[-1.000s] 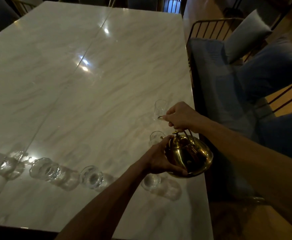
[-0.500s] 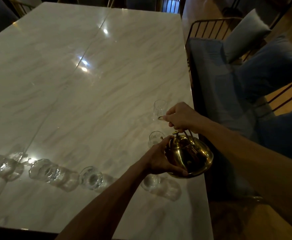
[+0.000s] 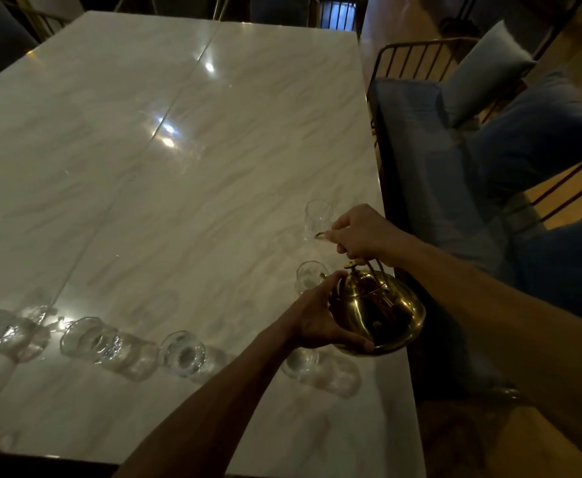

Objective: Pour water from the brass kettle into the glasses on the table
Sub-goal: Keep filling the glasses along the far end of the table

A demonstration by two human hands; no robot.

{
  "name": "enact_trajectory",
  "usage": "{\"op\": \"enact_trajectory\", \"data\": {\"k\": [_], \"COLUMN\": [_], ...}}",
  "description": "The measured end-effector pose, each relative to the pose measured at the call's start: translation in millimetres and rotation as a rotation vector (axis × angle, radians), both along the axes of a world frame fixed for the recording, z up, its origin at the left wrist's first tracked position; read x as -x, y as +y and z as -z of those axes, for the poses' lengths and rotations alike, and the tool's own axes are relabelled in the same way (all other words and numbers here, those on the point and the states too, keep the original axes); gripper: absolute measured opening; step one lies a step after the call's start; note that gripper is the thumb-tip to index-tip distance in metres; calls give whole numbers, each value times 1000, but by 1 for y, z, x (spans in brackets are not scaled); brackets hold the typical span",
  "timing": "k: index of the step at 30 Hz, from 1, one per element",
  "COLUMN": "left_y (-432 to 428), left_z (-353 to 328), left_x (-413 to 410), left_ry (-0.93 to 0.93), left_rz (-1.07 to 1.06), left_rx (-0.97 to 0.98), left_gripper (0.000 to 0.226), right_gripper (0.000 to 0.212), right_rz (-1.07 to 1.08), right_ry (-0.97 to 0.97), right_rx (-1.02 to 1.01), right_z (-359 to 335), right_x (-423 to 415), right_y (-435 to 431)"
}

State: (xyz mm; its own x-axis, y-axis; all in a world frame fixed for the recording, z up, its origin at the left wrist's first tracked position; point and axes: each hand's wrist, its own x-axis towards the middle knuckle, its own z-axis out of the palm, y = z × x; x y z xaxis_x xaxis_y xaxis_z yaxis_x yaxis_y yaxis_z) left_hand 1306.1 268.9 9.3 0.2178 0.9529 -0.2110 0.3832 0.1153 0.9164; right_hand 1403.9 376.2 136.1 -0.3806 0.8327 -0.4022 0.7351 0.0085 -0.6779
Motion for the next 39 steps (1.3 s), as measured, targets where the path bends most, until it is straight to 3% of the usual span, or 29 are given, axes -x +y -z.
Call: {"op": "enact_trajectory", "data": {"k": [14,22,27,39], "left_y": [-14,-12,7,79], "left_z": [-13,-25,-32,-48], "left_x": [-9,-22,-24,-4], "left_ry": [37,208,309,256], "left_rz": [24,15,59,27], "left_rx": [-96,-280,-299,-287], "left_gripper": [108,116,126,119], "right_gripper": [26,26,29,42], "right_rz": [39,99,124,43], "right_ry": [63,129,147,127], "right_rx": [-12,-128,-172,-276], "right_z": [-5,-2,-8,-27], "right_x": [-15,-38,-48,-26], "right_y": [-15,-18,-6,62]}}
